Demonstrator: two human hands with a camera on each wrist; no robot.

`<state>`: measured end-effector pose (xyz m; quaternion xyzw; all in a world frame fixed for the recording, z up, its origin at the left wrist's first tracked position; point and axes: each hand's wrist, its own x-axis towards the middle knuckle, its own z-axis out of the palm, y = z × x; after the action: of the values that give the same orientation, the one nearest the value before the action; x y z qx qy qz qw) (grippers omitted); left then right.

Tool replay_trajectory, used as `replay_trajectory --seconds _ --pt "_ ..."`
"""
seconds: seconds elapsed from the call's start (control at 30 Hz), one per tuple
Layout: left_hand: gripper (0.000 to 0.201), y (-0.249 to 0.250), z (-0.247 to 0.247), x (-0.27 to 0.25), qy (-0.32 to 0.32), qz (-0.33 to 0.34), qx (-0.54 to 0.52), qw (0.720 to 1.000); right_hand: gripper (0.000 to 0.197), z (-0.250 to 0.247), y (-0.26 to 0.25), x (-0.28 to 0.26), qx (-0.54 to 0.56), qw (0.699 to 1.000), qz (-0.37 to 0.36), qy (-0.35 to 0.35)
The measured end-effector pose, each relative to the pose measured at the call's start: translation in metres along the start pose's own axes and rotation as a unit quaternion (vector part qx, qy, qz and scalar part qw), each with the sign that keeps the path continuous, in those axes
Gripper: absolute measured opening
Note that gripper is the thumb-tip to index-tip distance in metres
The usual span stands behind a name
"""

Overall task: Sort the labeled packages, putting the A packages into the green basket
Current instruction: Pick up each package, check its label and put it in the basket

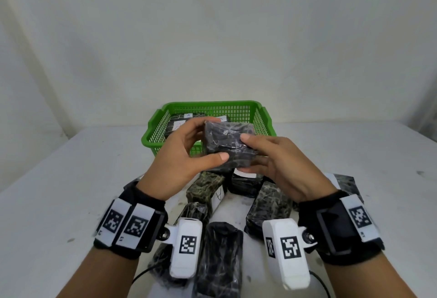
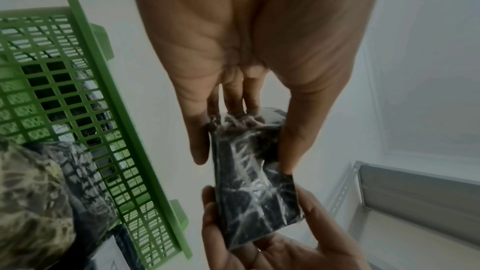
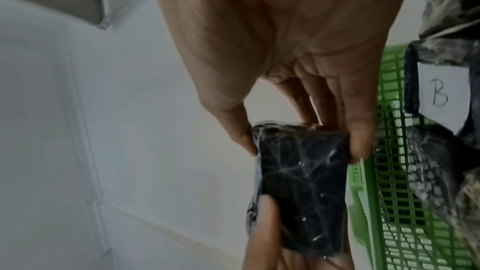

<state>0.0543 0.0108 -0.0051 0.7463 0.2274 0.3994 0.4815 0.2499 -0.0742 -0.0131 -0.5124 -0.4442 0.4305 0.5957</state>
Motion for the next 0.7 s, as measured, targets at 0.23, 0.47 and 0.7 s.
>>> replay_trajectory --seconds 0.23,0.47,0.7 --pt "0.029 -0.0025 0.0043 0.0029 0.034 -0.066 0.001 0.997 0.047 0.0022 0.0049 0.0039 -0.026 0.998 -0.042 0.035" --pt "0.029 -0.0024 0.0058 0.0007 0.01 -0.062 -0.007 0.998 0.036 0.0052 0.0062 0.0004 -0.075 0.995 -0.056 0.03" --pt "0.043 -0.0036 0.0016 0.0022 0.029 -0.08 -0.037 0.996 0.039 -0.0009 0.008 0.0049 -0.054 0.997 -0.045 0.034"
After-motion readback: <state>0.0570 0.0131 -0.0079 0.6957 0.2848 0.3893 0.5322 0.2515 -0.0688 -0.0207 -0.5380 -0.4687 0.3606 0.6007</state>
